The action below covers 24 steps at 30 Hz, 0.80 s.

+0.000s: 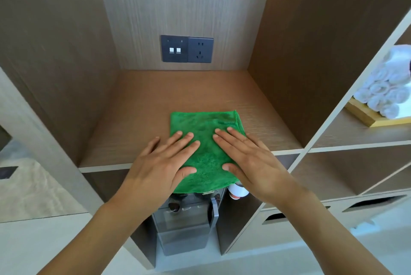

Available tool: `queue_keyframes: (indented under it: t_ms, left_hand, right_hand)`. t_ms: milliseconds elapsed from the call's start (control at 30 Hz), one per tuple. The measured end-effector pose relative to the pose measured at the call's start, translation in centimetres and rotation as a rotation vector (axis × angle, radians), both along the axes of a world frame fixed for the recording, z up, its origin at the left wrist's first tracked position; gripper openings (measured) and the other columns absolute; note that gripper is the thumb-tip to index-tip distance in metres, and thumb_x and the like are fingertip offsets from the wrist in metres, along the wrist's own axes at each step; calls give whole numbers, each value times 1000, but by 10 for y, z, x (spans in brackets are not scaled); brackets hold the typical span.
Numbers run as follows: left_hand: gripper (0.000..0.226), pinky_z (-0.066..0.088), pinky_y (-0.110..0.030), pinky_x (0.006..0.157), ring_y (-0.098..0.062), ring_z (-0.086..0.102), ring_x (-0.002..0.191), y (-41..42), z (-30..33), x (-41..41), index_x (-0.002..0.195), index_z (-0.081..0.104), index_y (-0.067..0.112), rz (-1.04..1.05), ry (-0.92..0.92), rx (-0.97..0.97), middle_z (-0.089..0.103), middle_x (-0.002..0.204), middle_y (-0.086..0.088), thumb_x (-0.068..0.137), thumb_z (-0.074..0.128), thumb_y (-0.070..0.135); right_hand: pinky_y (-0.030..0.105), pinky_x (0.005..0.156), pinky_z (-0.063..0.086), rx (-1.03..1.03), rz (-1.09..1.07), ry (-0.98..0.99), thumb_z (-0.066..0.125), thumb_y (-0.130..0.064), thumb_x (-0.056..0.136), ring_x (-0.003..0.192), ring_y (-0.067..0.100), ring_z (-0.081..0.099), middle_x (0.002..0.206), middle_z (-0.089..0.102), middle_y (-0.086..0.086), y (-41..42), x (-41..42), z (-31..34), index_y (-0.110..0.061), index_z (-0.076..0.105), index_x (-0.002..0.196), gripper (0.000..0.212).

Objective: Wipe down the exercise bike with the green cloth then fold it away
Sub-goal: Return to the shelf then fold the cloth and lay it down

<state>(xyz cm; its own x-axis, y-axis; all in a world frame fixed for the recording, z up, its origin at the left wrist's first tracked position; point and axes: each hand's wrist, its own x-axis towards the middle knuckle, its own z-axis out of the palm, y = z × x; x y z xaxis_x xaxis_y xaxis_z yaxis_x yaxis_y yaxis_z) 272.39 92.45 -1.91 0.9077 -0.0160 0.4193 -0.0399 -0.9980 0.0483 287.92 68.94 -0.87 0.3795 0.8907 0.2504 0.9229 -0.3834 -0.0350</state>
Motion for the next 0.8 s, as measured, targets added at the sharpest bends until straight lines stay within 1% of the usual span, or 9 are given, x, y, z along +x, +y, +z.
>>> queue_keyframes:
  t_ms: [133,267,467,567,667,700,733,767,800]
  left_hand:
    - [52,46,-50,110,-16,48,146,-6,-9,-1,148,57,24,25,-130,11,52,156,6,105,43,48]
    - [48,46,-49,110,-15,50,144,-8,-10,1,145,60,24,40,-170,7,55,153,7,105,47,47]
    - [41,46,-44,110,-13,57,137,-7,-7,-2,133,71,26,13,-208,-92,64,143,9,102,52,47]
    - [36,48,-34,101,-14,67,123,-9,4,-9,122,76,22,-6,-214,-142,74,127,9,101,56,43]
    - [36,53,-26,82,-14,72,88,-12,26,-21,118,73,21,-30,-223,-231,72,113,12,105,50,45]
    - [34,55,-26,73,-14,69,78,-12,36,-26,120,71,23,-34,-229,-299,68,112,15,106,49,46]
    - [32,57,-28,69,-15,67,75,-13,48,-32,121,69,26,-37,-245,-385,66,111,18,105,51,46]
    - [28,56,-32,68,-16,68,75,-13,60,-37,122,68,29,-40,-272,-475,66,109,19,103,55,45]
    - [25,55,-34,69,-16,68,75,-13,73,-40,120,69,31,-43,-305,-553,68,106,19,100,60,44]
  right_hand:
    - [40,127,26,113,13,-47,38,-45,111,160,10,18,172,25,-10,1,2,-8,-24,30,165,58]
    - [43,125,31,115,20,-82,39,-55,109,159,11,23,171,28,-8,2,5,-8,-22,32,164,64]
    - [49,116,46,271,121,-49,51,-39,106,148,22,47,156,53,3,3,7,-10,-10,57,149,52]
    - [46,111,50,336,132,-45,54,-34,107,134,20,61,140,68,3,2,-1,-2,-8,70,133,41]
    - [40,98,50,421,74,23,60,-41,103,107,14,69,113,74,-8,-2,-13,21,-13,75,117,35]
    - [33,93,50,474,53,94,64,-42,101,99,8,67,105,72,-14,-4,-18,33,-14,76,114,33]
    - [25,87,50,528,43,185,67,-42,99,94,1,65,101,70,-19,-6,-23,45,-16,76,112,30]
    - [20,82,50,574,51,276,70,-39,98,91,1,66,99,70,-21,-7,-28,58,-17,76,110,26]
    - [19,79,51,611,69,342,72,-35,97,91,5,69,98,71,-20,-7,-31,72,-18,76,110,22]
